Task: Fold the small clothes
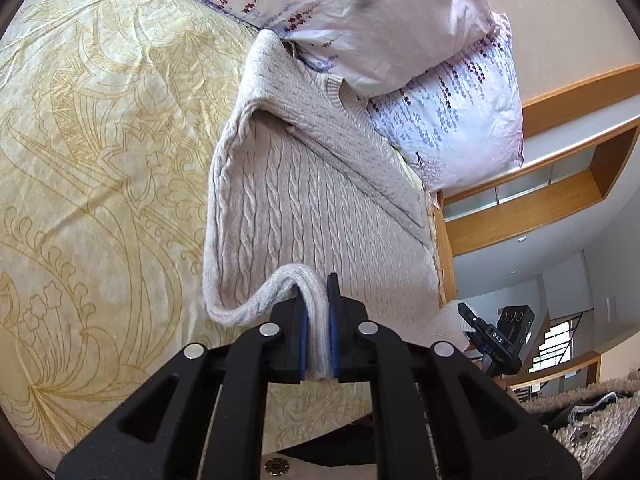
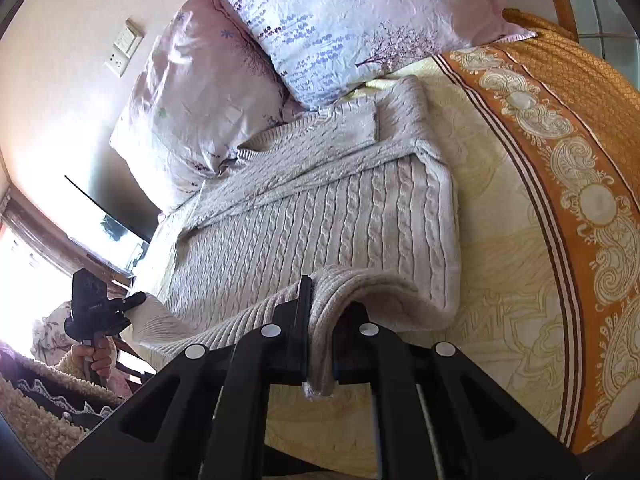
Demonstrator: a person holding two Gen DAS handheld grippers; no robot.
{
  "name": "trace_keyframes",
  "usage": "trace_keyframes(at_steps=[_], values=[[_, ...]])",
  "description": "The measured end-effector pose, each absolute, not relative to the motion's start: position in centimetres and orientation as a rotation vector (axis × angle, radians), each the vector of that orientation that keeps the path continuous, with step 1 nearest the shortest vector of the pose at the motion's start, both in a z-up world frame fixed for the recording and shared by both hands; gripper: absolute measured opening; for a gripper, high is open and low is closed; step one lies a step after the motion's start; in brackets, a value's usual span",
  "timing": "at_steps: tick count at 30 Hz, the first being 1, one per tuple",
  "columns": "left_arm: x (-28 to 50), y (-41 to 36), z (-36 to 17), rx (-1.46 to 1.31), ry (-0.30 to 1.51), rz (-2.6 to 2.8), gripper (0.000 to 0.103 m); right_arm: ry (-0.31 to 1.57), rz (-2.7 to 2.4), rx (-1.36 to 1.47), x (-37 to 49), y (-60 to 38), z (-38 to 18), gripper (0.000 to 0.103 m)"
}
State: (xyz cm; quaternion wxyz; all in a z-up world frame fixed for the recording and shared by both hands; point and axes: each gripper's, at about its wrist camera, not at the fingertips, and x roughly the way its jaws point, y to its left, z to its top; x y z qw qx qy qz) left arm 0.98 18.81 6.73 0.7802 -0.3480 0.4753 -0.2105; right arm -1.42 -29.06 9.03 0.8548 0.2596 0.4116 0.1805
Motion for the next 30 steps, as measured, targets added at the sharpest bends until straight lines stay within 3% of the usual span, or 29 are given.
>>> trace_keyframes(at_steps=[10,21,25,27,28,29,30], values=[[5.6,19.2,8.2,-0.803,0.877,-0.375,0.008,0.721,0.326,0.579,1.9,-28.7,11.7,0.008],[9.8,19.9,9.3,-0.798,0.795,-0.329,0.004,0.691,0.302,0.519,5.3,-27.5,12.7,0.008],[11.0,20.2,8.9,-0.785,0.863,-0.353,0.005,0.709,0.304,0.515,6.1,-27.4,12.6,0.008],[11.3,19.8,8.3,-0.766,0.934,-0.384,0.009,0.723,0.303,0.517,6.4,-27.4,12.3,0.008],[11.3,19.6,8.1,-0.746,0.965,-0.386,0.024,0.730,0.304,0.522,6.5,-27.4,12.1,0.008],[11.4,19.3,7.9,-0.730,0.996,-0.387,0.045,0.737,0.303,0.522,6.6,-27.4,12.0,0.008],[11.5,19.1,7.7,-0.718,1.024,-0.385,0.054,0.744,0.305,0.521,6.6,-27.4,11.8,0.008]])
